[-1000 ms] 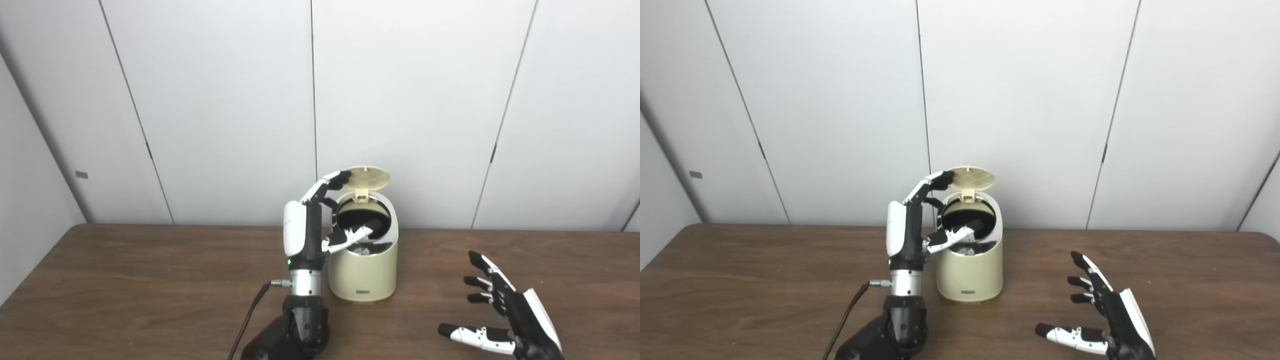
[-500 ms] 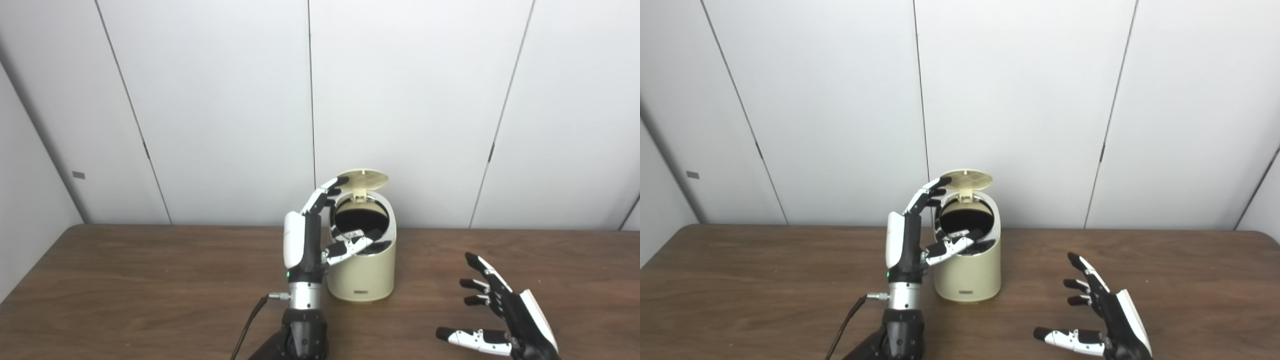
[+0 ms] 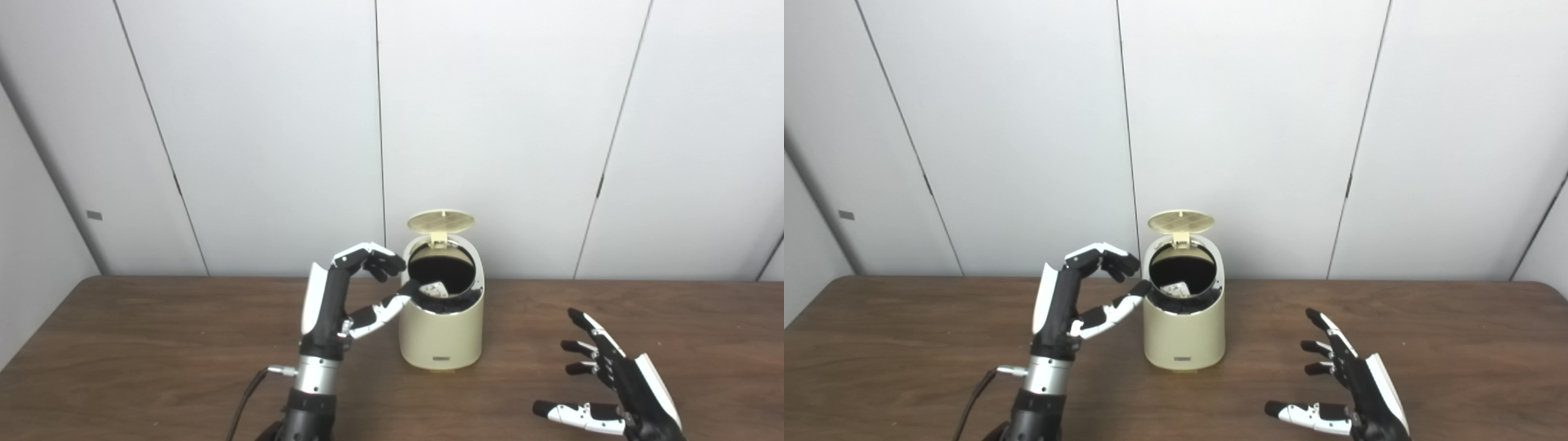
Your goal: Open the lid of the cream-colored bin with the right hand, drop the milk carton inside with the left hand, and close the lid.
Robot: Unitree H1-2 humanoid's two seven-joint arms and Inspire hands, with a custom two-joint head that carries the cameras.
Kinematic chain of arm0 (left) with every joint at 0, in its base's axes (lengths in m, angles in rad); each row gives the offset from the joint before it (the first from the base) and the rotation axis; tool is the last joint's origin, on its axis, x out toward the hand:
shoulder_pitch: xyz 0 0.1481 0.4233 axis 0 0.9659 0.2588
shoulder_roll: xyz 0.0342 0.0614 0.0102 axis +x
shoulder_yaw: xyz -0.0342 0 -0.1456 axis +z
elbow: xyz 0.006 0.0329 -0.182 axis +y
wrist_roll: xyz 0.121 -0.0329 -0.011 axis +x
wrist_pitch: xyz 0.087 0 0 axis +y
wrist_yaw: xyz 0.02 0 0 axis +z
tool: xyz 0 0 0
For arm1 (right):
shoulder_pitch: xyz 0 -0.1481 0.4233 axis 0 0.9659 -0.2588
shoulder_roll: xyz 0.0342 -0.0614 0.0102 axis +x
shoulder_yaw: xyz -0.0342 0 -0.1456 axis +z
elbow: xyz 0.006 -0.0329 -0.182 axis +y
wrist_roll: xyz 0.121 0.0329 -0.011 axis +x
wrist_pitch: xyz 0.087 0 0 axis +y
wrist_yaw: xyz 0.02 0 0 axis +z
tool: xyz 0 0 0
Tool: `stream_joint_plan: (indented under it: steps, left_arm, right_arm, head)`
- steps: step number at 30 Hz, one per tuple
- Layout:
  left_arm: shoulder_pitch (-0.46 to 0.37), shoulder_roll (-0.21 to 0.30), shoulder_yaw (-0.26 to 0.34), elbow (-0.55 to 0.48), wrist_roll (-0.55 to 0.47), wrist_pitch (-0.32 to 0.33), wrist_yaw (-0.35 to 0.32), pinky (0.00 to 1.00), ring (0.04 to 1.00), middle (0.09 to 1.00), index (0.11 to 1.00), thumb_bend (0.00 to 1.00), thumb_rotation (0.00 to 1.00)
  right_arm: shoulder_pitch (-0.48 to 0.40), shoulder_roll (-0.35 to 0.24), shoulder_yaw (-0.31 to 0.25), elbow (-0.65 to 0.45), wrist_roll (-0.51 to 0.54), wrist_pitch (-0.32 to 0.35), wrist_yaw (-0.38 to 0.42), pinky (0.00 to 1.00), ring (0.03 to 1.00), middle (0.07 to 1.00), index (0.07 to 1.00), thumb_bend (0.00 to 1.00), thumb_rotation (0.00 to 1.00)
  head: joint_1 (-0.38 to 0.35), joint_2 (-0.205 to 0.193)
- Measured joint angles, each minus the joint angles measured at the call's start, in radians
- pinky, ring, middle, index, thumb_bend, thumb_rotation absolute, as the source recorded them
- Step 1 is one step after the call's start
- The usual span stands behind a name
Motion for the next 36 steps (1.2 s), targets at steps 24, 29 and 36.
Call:
stream_joint_plan:
  steps: [24,29,36]
  left_arm:
    - [0.279,0.119,0.393,-0.31,-0.472,0.436,-0.697,0.61,0.743,0.825,0.859,0.84,0.31]
    - [0.311,0.096,0.437,-0.325,-0.468,0.451,-0.706,0.53,0.684,0.793,0.84,0.78,0.28]
    - [0.35,0.073,0.449,-0.265,-0.353,0.381,-0.716,0.51,0.639,0.744,0.781,0.74,0.28]
  right_arm:
    - [-0.013,-0.006,-0.005,-0.003,0.036,0.0,0.039,0.67,0.827,0.943,0.913,0.7,0.08]
    - [-0.029,-0.007,-0.006,-0.003,0.044,0.0,0.047,0.68,0.826,0.938,0.914,0.69,0.07]
    - [-0.058,-0.007,-0.004,-0.003,0.027,0.0,0.046,0.72,0.807,0.91,0.906,0.71,0.24]
  head:
    - [0.011,0.011]
    - [0.008,0.011]
    - [-0.011,0.009]
